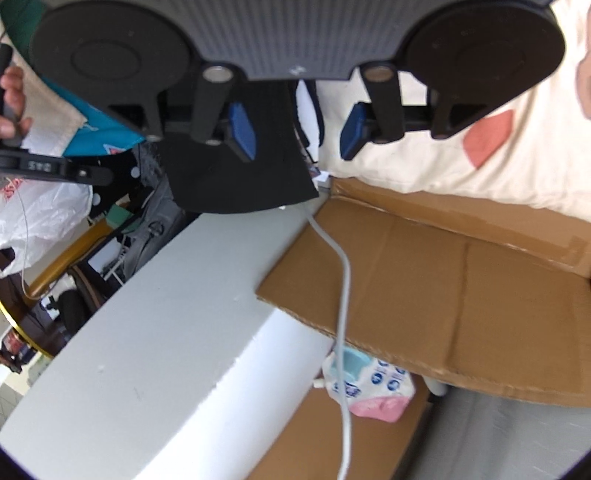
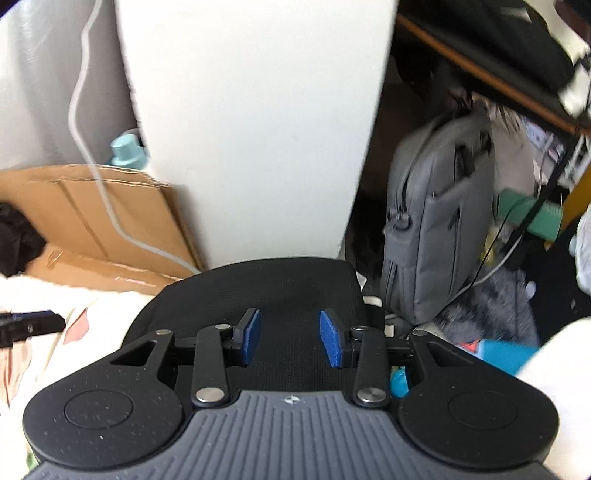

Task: Fold clothes
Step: 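Open both tools to release the trouser bundle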

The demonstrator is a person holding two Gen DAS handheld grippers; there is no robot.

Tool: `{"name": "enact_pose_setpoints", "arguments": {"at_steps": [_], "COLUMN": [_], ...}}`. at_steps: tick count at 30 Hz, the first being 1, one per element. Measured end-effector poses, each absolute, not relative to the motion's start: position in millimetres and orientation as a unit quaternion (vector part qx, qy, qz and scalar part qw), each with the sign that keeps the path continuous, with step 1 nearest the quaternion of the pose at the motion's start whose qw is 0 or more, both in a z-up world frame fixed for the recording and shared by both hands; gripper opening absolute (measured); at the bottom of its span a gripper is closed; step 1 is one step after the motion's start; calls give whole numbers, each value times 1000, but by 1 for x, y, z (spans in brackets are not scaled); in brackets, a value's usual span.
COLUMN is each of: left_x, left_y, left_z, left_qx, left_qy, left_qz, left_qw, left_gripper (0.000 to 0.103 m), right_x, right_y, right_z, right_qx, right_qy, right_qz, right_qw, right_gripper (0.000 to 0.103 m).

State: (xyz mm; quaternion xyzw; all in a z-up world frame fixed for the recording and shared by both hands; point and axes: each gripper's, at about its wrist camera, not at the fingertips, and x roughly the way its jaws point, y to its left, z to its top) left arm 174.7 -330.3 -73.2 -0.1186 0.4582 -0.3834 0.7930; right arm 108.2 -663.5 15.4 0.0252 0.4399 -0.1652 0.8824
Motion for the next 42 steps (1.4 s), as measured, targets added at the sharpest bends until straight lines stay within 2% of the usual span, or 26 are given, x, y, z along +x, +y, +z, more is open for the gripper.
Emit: {"name": "enact_pose_setpoints", "arguments": {"at_steps": [3, 7, 9, 12, 14, 18, 22, 28, 36, 42], "left_x": [168, 158, 153, 146, 142, 137, 133, 124, 108, 91], "left_y": [-315, -295, -285, -270, -262, -242, -217, -189, -151, -129], "left_z": [-59, -48, -42, -28, -18, -1, 14, 34, 49, 61], "left_qx": [-126, -130, -133, -130, -126, -116, -109, -67, -32, -6], "left_qy": [461, 459, 460, 449, 440, 419, 405, 393, 388, 391], "left_qz": [-398, -398, -393, -392, -395, -389, -362, -346, -317, -307], "left_qw": [783, 784, 785, 792, 797, 812, 833, 849, 865, 868], "left_gripper": [61, 67, 74, 91, 95, 103, 103, 103, 103, 103], "right_x": [97, 76, 65, 43, 32, 17, 8, 13, 7, -12], "right_y": [-647, -638, -631, -611, -601, -583, -565, -529, -492, -489], "right_z": [38, 57, 60, 64, 63, 60, 57, 67, 78, 84], "right_qx": [39, 118, 135, 114, 110, 90, 108, 103, 66, 95], "right_qy": [436, 412, 400, 367, 365, 368, 376, 381, 384, 380], "right_qz": [-157, -166, -187, -246, -252, -272, -286, -251, -245, -268], "right_qw": [885, 888, 887, 890, 889, 885, 875, 884, 888, 880], "right_gripper": [49, 50, 50, 50, 51, 76, 90, 103, 103, 103]}}
